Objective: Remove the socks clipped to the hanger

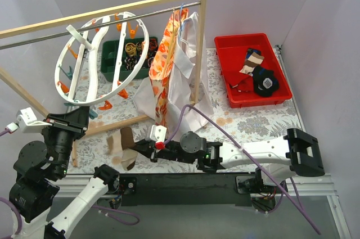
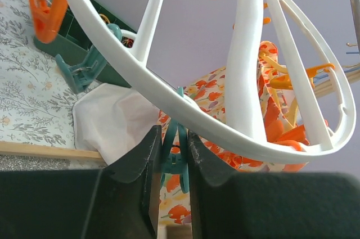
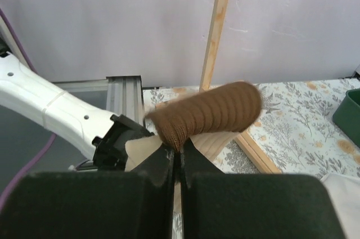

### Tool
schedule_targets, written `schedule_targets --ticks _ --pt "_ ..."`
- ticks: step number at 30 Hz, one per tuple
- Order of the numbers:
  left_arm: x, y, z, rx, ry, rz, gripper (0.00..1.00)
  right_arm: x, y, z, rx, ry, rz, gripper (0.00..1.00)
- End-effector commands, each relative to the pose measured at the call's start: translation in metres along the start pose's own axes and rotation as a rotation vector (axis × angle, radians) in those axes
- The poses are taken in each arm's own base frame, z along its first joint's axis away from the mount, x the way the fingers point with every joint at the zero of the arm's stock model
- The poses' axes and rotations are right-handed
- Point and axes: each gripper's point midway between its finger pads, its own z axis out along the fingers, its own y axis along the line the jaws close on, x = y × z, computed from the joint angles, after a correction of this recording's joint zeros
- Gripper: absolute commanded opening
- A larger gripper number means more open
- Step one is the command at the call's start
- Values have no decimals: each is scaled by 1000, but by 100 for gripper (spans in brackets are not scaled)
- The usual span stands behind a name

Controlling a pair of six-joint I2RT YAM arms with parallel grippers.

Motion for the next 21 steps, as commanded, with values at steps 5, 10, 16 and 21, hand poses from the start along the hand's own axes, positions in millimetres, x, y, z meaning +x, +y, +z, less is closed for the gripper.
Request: schedule_targets --ticks 5,10,16,21 --pt "0 -3 2 3 0 4 3 -11 6 -48 -37 62 65 1" --pt "5 -10 -5 61 39 -3 26 3 -10 -95 48 148 92 1" --pt "6 -14 -21 117 74 -8 47 31 -48 -151 270 238 91 1" --pt "0 -22 -44 210 89 -7 56 41 -82 -190 468 251 73 1"
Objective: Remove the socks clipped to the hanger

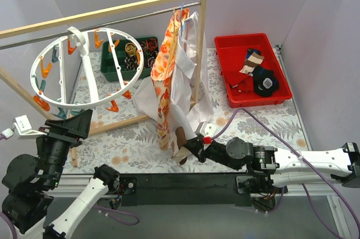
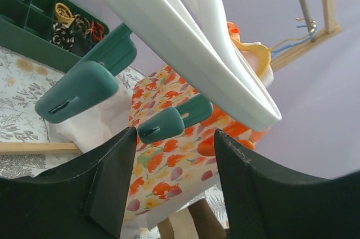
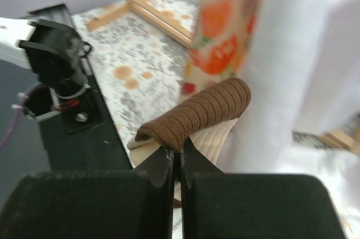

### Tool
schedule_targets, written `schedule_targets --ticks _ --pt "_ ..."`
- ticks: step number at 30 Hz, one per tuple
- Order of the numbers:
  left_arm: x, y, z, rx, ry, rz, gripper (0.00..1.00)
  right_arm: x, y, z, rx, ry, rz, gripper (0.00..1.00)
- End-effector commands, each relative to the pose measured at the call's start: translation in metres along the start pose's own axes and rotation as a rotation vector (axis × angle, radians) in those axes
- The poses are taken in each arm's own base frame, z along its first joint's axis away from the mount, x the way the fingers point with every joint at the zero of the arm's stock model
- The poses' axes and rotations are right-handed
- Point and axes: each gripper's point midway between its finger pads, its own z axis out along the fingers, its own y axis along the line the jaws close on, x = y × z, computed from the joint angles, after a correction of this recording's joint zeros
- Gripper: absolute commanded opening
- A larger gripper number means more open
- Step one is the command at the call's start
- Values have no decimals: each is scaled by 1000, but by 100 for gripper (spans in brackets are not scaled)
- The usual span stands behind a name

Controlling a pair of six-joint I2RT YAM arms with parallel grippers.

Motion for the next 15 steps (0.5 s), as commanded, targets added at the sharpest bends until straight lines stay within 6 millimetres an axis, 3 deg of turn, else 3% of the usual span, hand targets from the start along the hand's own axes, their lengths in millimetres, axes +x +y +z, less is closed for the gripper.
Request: schedule_targets --ticks 1,6,10,12,13,15 --pt "-2 -12 -23 98 32 12 56 9 -44 -20 222 10 2 1" --pt "11 -24 -44 225 110 -10 57 20 -90 -43 440 39 -18 1" --pt "34 -26 -50 289 198 -34 57 32 -139 -65 643 70 34 1" --pt "43 -31 -54 342 238 -50 58 36 -153 -73 684 54 94 1" --pt "51 -29 -54 356 256 -51 58 39 -172 -81 753 45 125 1" --pt "59 -39 -59 430 298 -59 60 45 -182 -83 767 48 166 1"
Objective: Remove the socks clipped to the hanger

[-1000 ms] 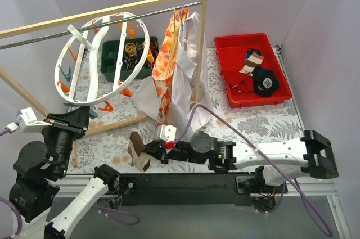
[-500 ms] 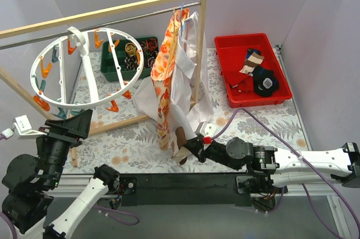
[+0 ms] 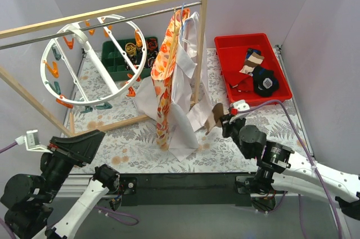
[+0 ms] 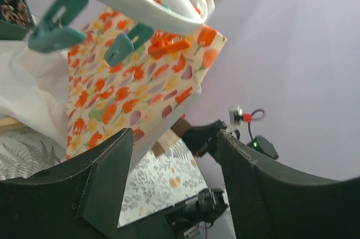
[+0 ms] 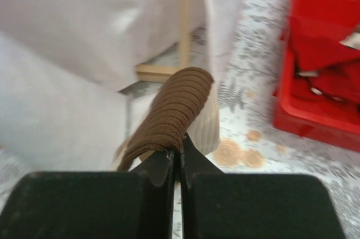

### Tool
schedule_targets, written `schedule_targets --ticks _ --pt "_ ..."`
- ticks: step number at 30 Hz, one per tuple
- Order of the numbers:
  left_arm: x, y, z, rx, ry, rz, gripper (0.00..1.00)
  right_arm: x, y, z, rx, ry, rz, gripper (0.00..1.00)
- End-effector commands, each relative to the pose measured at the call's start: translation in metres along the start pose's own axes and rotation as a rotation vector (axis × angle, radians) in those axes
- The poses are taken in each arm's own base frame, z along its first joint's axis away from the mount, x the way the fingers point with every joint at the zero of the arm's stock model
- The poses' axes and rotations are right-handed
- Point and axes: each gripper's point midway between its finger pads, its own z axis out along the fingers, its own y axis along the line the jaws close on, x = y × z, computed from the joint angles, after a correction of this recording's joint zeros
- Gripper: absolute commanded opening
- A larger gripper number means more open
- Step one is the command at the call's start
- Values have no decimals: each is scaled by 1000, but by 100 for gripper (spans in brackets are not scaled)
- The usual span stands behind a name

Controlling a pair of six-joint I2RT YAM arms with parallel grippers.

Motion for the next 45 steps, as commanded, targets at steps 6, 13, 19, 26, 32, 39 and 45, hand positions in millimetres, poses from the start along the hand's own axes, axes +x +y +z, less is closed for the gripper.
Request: schedule_targets --ticks 6,13,19,26,32,39,45 --pt "58 -30 9 261 249 -32 62 -7 -102 38 341 53 132 1" --pt "89 -44 6 388 415 -35 61 -48 -179 104 427 83 281 1" --pt "102 -43 -3 432 460 -81 61 -98 -260 160 603 81 242 2" --pt "108 -34 -4 435 433 -162 61 -68 -302 198 691 313 197 84" --pt "109 -33 -8 461 415 -196 62 -50 -245 181 564 374 250 98" --pt "129 -13 11 446 410 -287 61 -15 -130 118 432 449 191 98" --pt "141 1 30 436 382 -313 61 36 -88 49 330 503 322 98"
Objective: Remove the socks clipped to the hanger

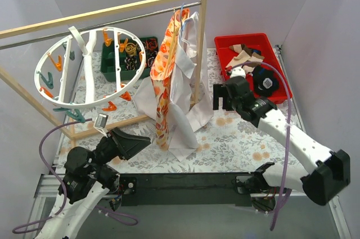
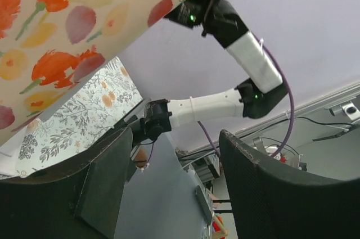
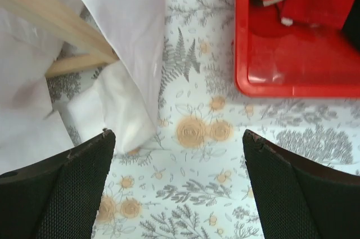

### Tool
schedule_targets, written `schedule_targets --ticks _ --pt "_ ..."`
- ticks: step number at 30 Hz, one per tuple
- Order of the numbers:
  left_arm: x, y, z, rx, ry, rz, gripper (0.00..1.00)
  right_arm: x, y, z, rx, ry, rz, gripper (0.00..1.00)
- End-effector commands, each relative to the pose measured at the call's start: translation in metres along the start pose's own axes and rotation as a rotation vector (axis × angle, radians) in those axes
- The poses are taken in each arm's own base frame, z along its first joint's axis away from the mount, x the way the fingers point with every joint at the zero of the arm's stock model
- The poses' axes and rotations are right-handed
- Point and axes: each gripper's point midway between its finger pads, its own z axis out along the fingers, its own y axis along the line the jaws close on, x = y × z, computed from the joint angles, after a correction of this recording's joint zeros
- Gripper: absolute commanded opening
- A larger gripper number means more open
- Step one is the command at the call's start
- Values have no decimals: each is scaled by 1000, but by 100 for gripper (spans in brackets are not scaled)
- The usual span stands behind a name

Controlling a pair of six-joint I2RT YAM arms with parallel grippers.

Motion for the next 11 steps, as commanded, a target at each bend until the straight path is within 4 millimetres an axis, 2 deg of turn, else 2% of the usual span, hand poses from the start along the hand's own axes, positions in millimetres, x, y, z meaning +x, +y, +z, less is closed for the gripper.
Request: schedule_targets --ticks 1,2,4,5,9,11 --pt "-8 -22 -8 149 -80 27 61 43 -6 -28 -52 35 143 98" --pt "-7 -17 -5 155 -82 24 61 64 -5 -28 -74 75 154 98" --pt "-5 -9 -1 149 -80 10 61 72 -4 -37 -107 68 202 98" --pt "-4 -3 2 145 -80 5 61 84 -3 -39 -127 83 209 98" --pt "-2 7 6 137 -77 -7 60 110 -4 -39 -160 108 229 98" --pt "-2 7 6 138 -83 -3 60 112 2 -41 -206 98 242 98"
